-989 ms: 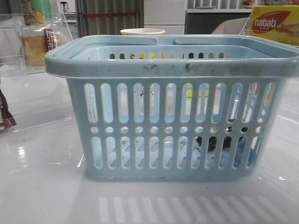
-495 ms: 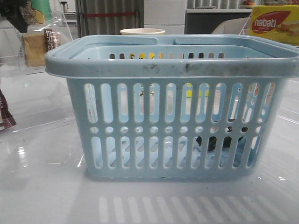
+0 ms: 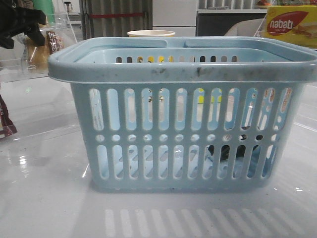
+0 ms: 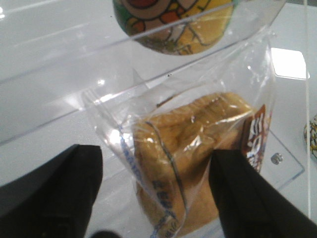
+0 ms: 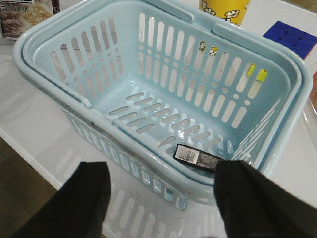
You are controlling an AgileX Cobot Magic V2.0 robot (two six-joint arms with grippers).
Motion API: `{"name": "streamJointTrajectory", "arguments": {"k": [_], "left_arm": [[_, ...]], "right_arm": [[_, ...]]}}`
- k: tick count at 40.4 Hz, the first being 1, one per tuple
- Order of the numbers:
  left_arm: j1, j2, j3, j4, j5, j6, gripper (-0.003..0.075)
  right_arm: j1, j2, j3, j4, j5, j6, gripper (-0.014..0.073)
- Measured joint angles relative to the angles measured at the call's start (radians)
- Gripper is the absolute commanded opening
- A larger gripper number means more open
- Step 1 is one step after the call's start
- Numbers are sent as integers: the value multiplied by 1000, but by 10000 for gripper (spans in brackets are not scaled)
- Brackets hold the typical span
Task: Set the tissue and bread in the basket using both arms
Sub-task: 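Grasp the bagged bread slice on the upper shelf with the left gripper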
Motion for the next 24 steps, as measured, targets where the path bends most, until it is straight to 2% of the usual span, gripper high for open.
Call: {"name": "streamJointTrajectory", "arguments": {"k": [10,16,24], "left_arm": [[0,6,-2,-8,-6,1,211],[0,-3,-2,-24,30,1,90],[0,-78,-2,-77,171,3,94]], "right_arm": [[0,0,0,0,0,0,550],[0,0,0,0,0,0,550],[0,0,0,0,0,0,550]]}}
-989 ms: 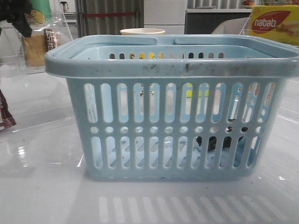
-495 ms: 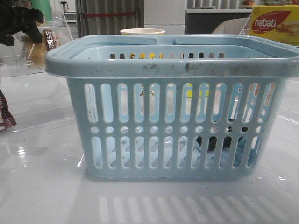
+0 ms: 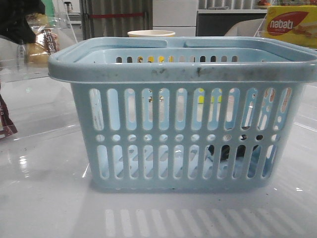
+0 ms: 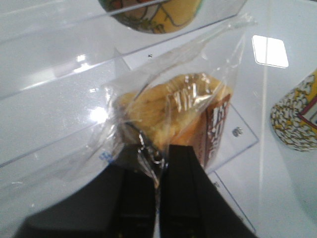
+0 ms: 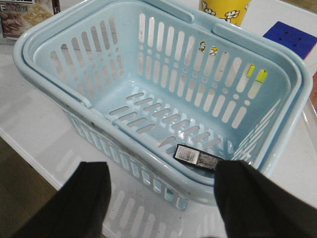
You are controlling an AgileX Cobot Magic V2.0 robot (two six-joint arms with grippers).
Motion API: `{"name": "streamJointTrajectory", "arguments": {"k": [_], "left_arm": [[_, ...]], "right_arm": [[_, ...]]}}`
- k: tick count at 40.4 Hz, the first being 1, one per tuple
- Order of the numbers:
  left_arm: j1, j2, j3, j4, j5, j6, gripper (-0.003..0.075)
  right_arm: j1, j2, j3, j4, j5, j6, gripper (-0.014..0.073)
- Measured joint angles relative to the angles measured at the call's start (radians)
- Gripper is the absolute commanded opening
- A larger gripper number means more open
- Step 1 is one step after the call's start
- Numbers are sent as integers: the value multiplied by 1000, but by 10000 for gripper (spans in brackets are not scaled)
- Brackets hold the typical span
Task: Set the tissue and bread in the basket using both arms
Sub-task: 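Grasp the bagged bread slice on the upper shelf with the left gripper, then lower the bread into the basket and open the left gripper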
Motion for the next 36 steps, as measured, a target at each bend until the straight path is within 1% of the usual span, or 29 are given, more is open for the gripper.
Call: {"name": "streamJointTrajectory", "arguments": {"k": [11,16,21,25,31,36], "left_arm": [[2,-164,0,-35,159,0,93],[-26,-248,0,-59,213,5,93],[-117,-320,0,-63,257,63,94],[-227,-359,0,-67,299,135,93],[-378,-366,0,-71,326,215,94],[-462,-346,0,-72,319,235,93]], "right_arm": [[0,0,0,0,0,0,550],[0,0,0,0,0,0,550],[0,0,0,0,0,0,550],[0,0,0,0,0,0,550],[0,0,0,0,0,0,550],[0,0,0,0,0,0,550]]}}
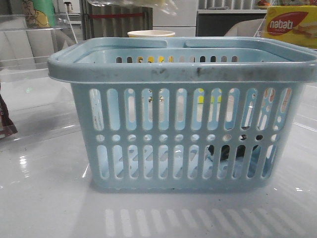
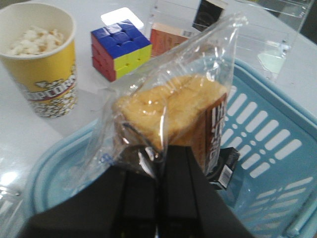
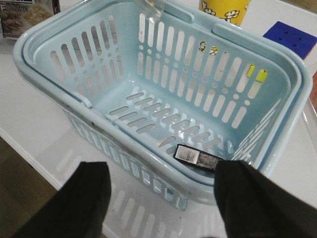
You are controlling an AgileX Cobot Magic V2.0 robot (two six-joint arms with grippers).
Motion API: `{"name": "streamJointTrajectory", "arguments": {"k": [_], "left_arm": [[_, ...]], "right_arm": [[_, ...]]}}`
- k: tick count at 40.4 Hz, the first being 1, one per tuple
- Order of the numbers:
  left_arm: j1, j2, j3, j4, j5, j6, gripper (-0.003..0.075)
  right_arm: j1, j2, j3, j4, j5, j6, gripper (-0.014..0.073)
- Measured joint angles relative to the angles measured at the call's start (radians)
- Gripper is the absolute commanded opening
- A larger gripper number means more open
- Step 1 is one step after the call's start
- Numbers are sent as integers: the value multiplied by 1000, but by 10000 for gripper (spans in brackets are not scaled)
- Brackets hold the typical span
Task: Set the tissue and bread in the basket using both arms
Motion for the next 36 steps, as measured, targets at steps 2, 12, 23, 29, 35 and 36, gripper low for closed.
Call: {"name": "streamJointTrajectory", "arguments": {"k": [2,12,23,29,35,36], "left_arm": [[-18,13,0,0,-4,2,93],[-50,103,0,4,-10,4,215],[-50,154,0,0,0,4,510],[-50,152,0,-4,3,4,508],[-50,96,0,22,50,4,508],[-50,74,0,35,63,4,508]], "right_arm": [[0,0,0,0,0,0,550],[0,0,0,0,0,0,550],[0,0,0,0,0,0,550],[0,0,0,0,0,0,550],[0,0,0,0,0,0,550],[0,0,0,0,0,0,550]]}}
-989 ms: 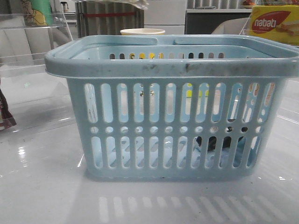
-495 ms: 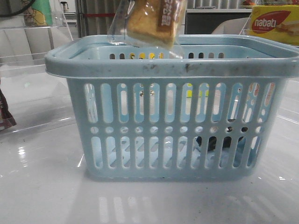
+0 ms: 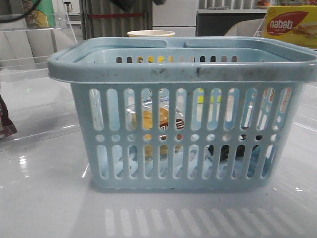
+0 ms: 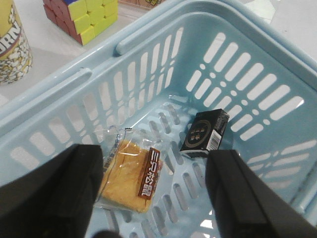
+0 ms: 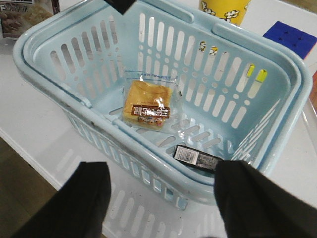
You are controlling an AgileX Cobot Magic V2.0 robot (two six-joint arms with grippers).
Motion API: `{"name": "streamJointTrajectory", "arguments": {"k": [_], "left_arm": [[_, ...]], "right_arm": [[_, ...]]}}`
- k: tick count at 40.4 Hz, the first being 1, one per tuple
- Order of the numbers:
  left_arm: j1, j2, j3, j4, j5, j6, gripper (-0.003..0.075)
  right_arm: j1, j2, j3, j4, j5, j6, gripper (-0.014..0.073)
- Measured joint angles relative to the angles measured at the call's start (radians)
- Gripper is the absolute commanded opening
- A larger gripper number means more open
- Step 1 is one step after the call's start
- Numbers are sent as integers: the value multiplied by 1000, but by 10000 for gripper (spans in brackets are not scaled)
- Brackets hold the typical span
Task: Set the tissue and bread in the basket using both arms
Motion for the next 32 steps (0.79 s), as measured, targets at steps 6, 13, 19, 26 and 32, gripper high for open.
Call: {"name": "streamJointTrajectory", "arguments": {"k": [6,13,19,26,32], "left_arm": [[0,-157,2,72,81,0,507],[0,-366,76,133,97,0,507],[0,-559,230,140,95,0,507],[0,-767,431,159,57,-28,507],[0,-932,582,216,46,-112,507]], "right_arm": [[0,0,0,0,0,0,550],[0,0,0,0,0,0,550],[0,0,0,0,0,0,550],[0,0,0,0,0,0,550],[0,0,0,0,0,0,550]]}}
